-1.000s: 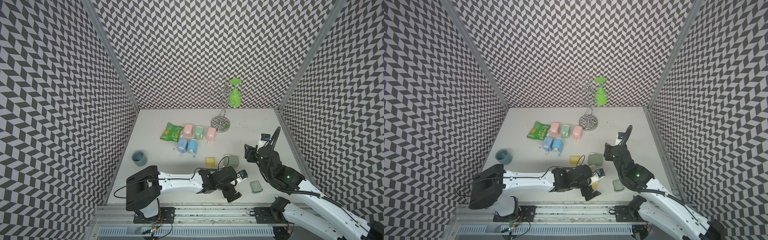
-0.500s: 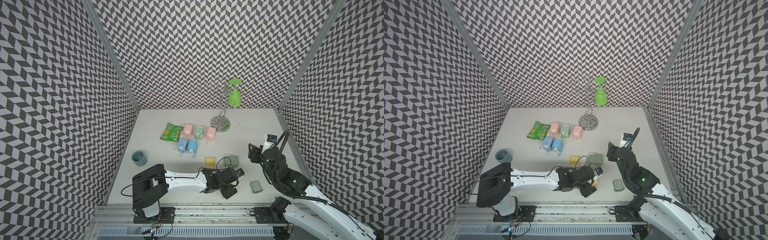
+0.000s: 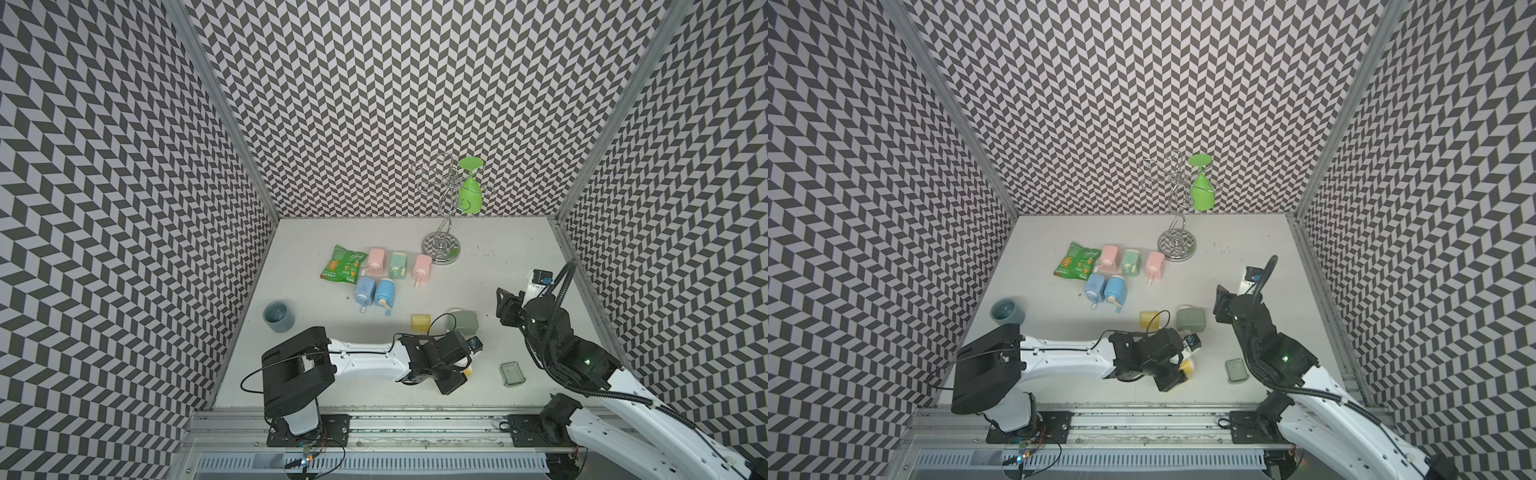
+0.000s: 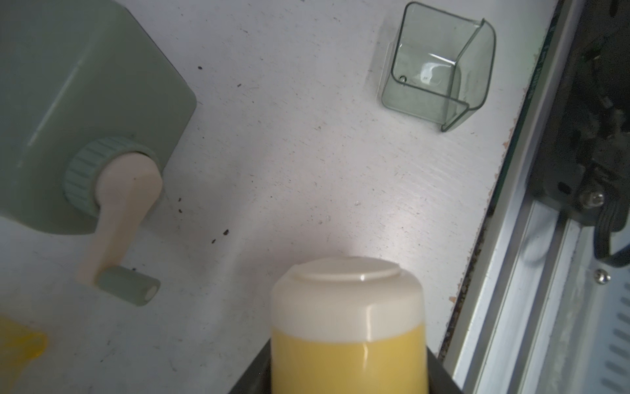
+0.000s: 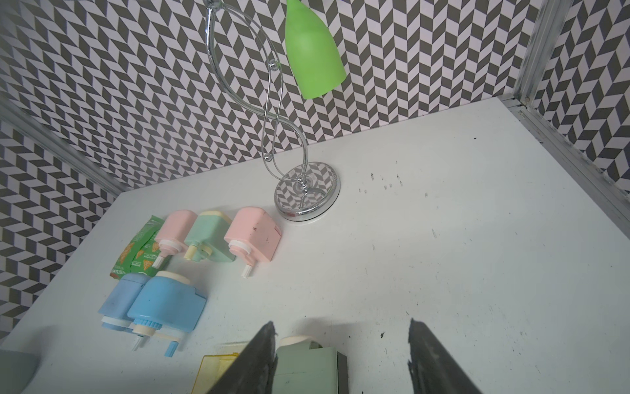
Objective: Put the tray back into the pencil sharpener
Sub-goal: Pick up the pencil sharpener from the center of the board, then close the container of the pencil sharpener.
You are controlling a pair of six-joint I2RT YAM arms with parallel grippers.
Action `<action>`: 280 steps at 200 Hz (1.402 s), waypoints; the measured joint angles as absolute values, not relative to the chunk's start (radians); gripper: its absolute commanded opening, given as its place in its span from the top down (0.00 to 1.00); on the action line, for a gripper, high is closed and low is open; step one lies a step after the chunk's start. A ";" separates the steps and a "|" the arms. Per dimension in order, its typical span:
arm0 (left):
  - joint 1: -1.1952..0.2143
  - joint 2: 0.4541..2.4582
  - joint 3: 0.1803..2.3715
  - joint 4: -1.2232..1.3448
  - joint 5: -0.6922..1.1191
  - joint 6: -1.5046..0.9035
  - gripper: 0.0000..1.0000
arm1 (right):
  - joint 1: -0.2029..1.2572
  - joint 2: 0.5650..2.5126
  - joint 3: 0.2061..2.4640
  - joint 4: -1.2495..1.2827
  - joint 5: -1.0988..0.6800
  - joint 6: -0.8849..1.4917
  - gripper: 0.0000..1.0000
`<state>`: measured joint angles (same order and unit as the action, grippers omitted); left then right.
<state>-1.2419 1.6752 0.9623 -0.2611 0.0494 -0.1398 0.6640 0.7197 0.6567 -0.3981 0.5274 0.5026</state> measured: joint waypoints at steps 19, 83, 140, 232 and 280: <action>-1.234 1.666 0.955 -0.261 0.051 -0.131 0.58 | 0.664 0.726 0.657 -0.399 0.527 0.502 0.40; -1.111 1.379 0.816 -0.292 0.109 0.038 0.70 | 0.663 0.728 0.657 -0.392 0.466 0.455 0.45; -0.743 1.119 0.762 -0.454 0.270 0.411 0.74 | 0.662 0.866 0.693 -0.340 0.271 0.414 0.51; -0.458 1.140 0.676 -0.449 0.384 0.743 0.76 | 0.770 1.377 0.876 -0.306 0.002 0.614 0.58; -0.474 1.169 0.645 -0.399 0.361 0.770 0.75 | 0.797 1.560 0.912 -0.258 -0.041 0.657 0.60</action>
